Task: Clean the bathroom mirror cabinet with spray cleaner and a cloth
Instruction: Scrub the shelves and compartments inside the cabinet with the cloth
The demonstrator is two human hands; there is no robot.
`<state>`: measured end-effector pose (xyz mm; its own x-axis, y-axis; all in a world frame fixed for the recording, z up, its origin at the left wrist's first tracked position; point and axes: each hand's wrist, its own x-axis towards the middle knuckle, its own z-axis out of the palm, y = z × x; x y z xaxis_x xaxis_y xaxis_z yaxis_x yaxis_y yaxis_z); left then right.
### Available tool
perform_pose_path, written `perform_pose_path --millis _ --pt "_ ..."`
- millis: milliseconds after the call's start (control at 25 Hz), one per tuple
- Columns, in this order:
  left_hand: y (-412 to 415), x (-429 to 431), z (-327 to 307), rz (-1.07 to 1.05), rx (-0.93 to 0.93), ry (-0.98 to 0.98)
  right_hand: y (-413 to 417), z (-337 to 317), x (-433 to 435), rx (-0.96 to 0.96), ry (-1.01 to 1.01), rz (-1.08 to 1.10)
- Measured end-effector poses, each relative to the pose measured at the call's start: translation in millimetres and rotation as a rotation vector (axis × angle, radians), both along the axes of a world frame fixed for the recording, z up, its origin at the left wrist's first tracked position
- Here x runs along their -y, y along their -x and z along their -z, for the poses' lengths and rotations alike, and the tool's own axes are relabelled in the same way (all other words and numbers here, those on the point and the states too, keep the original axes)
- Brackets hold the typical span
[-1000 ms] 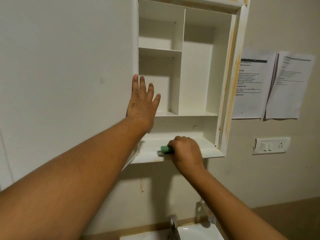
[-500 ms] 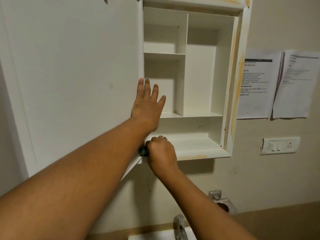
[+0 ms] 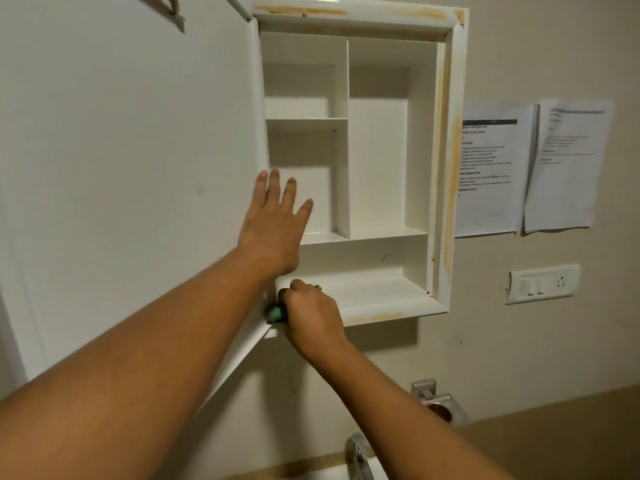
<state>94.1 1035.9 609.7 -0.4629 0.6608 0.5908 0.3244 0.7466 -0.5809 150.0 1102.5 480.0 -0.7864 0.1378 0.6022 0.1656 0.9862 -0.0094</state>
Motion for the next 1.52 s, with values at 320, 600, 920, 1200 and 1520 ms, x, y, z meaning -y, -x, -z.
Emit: perform_pose_path --millis 320,600,920,1200,1520 --pt "-1 -17 13 0.024 0.049 -0.067 -84 -11 -143 0.054 -0.144 0.355" --pt "4 -16 20 -0.004 0.012 -0.02 -89 -13 -155 0.128 -0.228 0.479" --pt "-8 -7 14 -0.002 0.091 -0.018 -87 -16 -144 0.09 -0.014 0.408" --pt "-55 -4 -32 0.31 0.256 -0.245 -98 -63 -111 -0.127 1.049 -0.345" --pt "-72 -12 -103 0.843 0.873 -0.387 -122 -166 -100 -0.269 0.967 -0.482"
